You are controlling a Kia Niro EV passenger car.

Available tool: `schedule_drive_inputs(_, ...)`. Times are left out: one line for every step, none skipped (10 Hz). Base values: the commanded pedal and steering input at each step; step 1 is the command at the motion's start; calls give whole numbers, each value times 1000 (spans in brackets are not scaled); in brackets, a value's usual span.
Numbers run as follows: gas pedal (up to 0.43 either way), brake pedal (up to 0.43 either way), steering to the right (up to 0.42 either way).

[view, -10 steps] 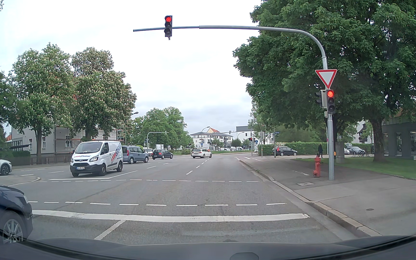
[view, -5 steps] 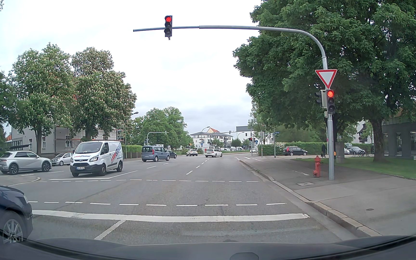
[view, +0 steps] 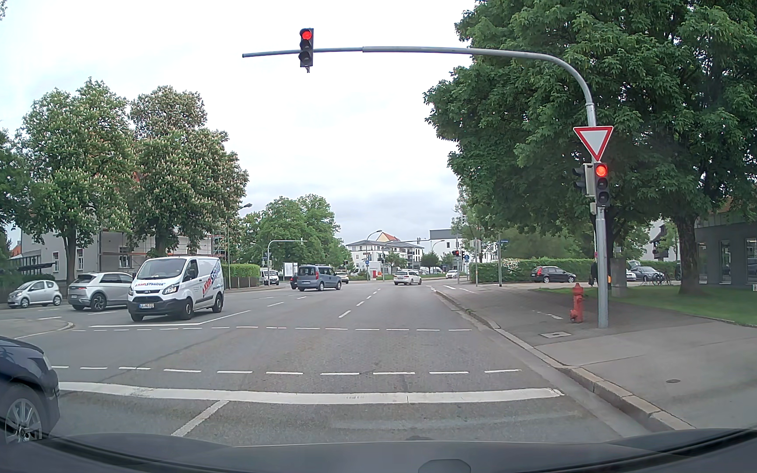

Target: Follow the waypoints while adhering to traffic rules and regulations

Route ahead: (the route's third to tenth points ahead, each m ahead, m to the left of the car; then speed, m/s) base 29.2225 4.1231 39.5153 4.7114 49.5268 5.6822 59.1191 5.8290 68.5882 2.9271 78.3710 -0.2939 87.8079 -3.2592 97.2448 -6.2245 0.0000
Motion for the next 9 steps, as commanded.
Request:
schedule_drive_inputs(0,213,-28)
schedule_drive_inputs(0,213,-28)
schedule_drive_inputs(0,213,-28)
schedule_drive_inputs(0,213,-28)
schedule_drive_inputs(0,213,-28)
schedule_drive_inputs(0,213,-28)
schedule_drive_inputs(0,213,-28)
schedule_drive_inputs(0,213,-28)
schedule_drive_inputs(0,213,-28)
